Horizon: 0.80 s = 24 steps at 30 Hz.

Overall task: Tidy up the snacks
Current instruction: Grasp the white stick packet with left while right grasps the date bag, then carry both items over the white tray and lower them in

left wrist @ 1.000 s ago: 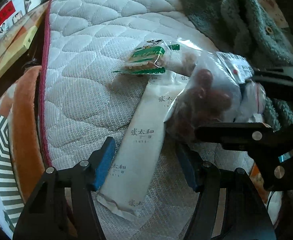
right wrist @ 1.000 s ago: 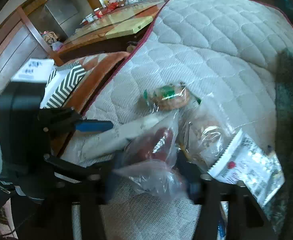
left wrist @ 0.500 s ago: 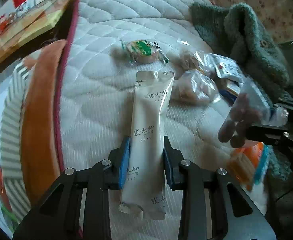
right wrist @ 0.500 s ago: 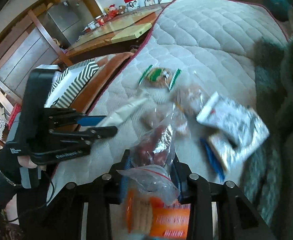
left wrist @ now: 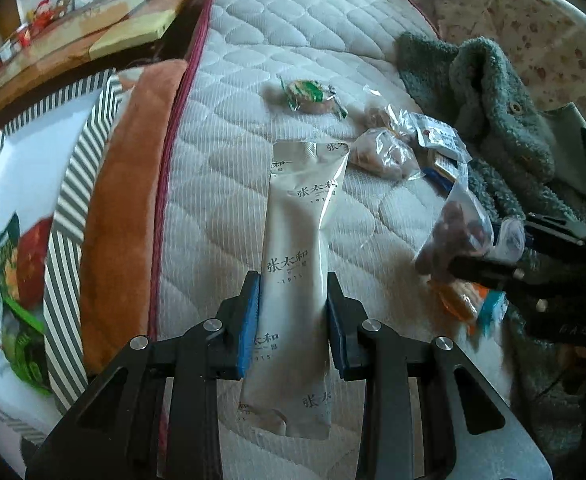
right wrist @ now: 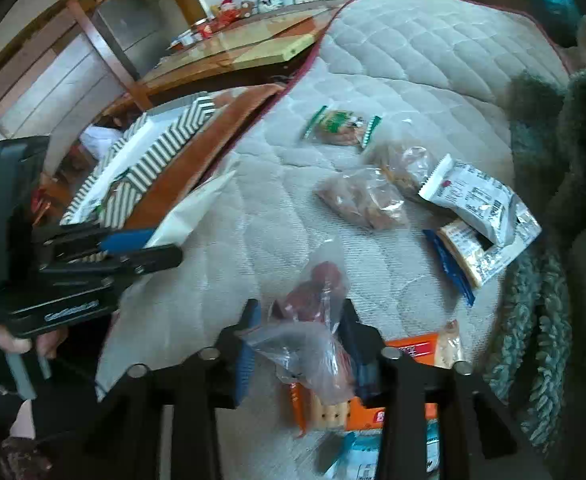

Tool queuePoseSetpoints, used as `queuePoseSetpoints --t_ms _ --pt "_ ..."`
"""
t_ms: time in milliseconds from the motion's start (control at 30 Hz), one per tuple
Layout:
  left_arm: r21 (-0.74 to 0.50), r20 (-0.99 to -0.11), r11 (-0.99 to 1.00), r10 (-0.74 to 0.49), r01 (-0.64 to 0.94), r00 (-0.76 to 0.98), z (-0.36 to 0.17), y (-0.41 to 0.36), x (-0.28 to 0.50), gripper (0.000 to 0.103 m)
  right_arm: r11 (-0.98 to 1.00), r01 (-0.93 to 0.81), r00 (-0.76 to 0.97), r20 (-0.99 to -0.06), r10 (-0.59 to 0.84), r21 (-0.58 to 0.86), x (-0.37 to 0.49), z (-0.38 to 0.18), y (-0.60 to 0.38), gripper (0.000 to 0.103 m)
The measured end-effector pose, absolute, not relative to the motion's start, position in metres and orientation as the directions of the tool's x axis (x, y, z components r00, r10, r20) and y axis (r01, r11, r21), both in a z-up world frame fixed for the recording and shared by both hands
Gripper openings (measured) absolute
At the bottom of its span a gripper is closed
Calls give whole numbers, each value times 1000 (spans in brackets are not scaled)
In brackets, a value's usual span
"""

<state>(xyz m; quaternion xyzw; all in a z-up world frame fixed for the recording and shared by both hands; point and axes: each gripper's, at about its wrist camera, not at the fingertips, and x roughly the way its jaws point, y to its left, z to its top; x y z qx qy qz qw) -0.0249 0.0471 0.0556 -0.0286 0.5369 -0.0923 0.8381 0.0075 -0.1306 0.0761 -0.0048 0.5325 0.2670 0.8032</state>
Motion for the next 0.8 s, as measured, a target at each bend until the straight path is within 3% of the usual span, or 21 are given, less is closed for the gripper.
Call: queuePoseSetpoints --t_ms 167,267,367,667,733,800 --pt "-153 -897 981 -188 117 401 53 46 -27 30 873 -388 278 -865 417 296 17 50 -132 58" --pt "-154 -894 981 -190 120 405 53 46 -27 30 861 -319 309 -815 491 397 25 46 -147 45" --pt "-153 -897 981 -188 119 401 54 45 -28 30 856 -278 317 -799 510 436 35 45 -156 43" --pt "-154 -897 981 -187 113 400 54 45 -29 30 911 -285 353 -852 388 297 47 41 -144 68" --pt "-154 -898 982 -186 111 398 54 45 -29 30 904 -313 327 -860 391 291 52 33 -140 68" --pt "-152 -898 982 -184 109 399 54 46 -29 30 908 -343 329 -875 355 239 55 28 -135 55"
